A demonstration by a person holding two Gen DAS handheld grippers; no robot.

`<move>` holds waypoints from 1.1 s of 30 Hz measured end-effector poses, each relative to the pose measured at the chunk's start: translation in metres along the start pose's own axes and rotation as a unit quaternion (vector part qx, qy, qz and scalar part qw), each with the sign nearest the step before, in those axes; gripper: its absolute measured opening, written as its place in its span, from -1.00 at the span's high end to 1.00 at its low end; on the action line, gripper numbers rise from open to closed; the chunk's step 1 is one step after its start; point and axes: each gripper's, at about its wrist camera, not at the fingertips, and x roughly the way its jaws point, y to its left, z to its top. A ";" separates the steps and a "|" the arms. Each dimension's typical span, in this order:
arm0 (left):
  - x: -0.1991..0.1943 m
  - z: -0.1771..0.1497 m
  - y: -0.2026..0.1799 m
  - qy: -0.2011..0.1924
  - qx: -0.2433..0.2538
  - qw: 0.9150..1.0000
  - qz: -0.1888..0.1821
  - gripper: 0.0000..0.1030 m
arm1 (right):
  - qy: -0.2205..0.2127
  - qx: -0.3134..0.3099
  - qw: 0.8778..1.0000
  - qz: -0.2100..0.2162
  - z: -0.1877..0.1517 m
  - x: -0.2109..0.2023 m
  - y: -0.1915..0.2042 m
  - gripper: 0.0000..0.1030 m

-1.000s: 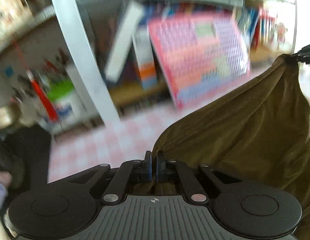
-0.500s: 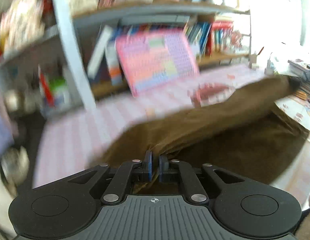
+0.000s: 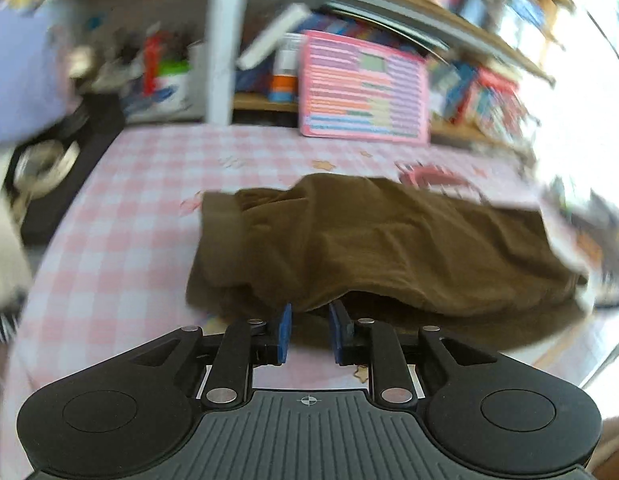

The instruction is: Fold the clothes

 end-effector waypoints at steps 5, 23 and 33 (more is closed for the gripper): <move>0.005 -0.009 0.020 0.007 -0.161 0.987 -0.026 0.42 | 0.012 0.122 0.990 0.067 -0.002 -0.001 -0.001 0.07; 0.066 -0.020 0.052 0.007 -0.493 0.861 -0.124 0.14 | 0.022 0.461 0.875 0.146 0.006 0.056 -0.033 0.07; 0.066 0.071 0.040 -0.076 -0.418 0.900 -0.101 0.93 | -0.051 0.411 0.894 0.173 0.079 0.048 -0.031 0.93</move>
